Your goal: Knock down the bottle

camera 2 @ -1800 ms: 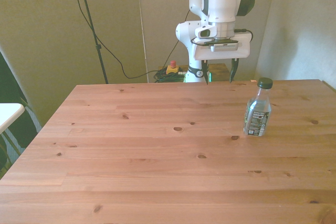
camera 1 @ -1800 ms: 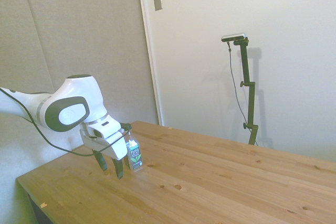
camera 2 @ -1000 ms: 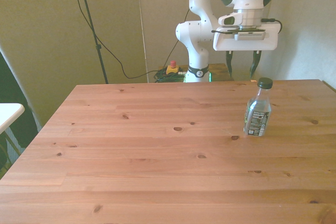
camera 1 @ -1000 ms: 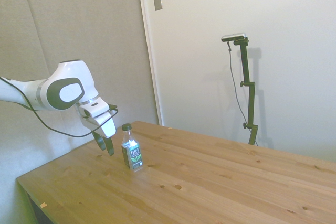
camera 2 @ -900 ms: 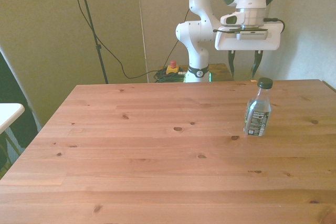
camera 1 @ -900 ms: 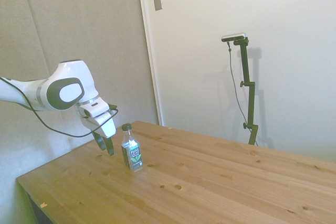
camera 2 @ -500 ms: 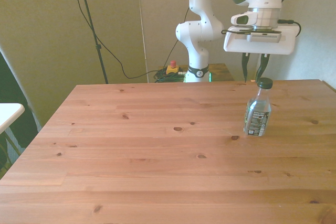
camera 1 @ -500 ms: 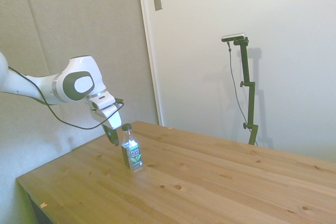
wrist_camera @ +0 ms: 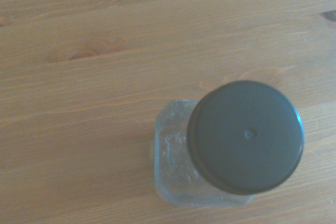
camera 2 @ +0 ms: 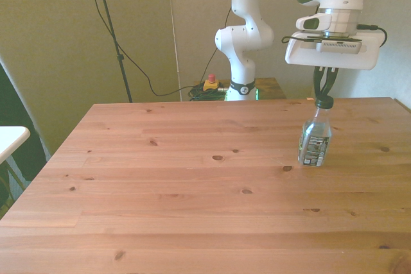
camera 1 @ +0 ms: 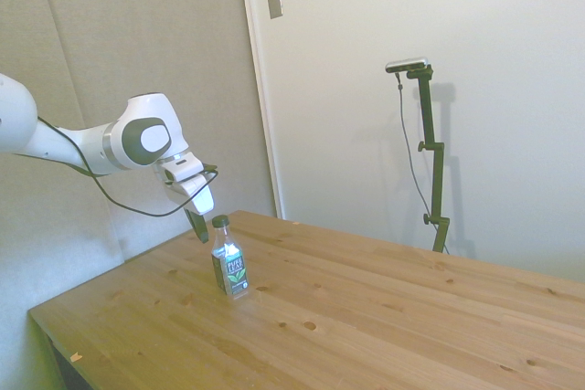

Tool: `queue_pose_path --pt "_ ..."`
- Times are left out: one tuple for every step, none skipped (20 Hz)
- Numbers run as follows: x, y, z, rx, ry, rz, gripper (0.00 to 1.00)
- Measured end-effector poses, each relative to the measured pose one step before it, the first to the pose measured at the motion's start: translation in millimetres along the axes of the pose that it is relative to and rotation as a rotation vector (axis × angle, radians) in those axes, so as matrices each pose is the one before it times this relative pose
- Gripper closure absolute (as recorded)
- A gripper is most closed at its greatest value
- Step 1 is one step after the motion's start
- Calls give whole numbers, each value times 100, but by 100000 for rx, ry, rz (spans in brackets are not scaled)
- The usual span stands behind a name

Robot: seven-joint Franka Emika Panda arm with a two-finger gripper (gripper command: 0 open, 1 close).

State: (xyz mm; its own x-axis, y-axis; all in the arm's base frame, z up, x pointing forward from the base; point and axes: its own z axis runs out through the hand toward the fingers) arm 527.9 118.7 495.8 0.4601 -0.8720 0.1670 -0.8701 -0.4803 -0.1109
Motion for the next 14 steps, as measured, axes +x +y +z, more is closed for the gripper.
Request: queue_pose_path --pt "406 -210 150 -99 141 712 100" --pt "513 -325 238 -159 313 811 100" --pt "552 -446 231 0 134 1016 100" --pt "564 -544 223 278 -41 1063 100" --pt "620 -613 161 503 85 1225 100" --pt "652 -686 89 522 101 1248 100" --pt "694 -733 48 557 791 1219 100" --pt "635 -728 61 555 871 1093 100" --pt "552 -738 35 718 353 841 100" --pt "464 -708 55 713 80 609 100" --pt "368 -686 94 627 75 405 100" --pt "232 -638 163 467 97 194 100" --pt "79 -611 279 225 245 -34 100" --pt "-77 -586 430 -81 128 -65 100"
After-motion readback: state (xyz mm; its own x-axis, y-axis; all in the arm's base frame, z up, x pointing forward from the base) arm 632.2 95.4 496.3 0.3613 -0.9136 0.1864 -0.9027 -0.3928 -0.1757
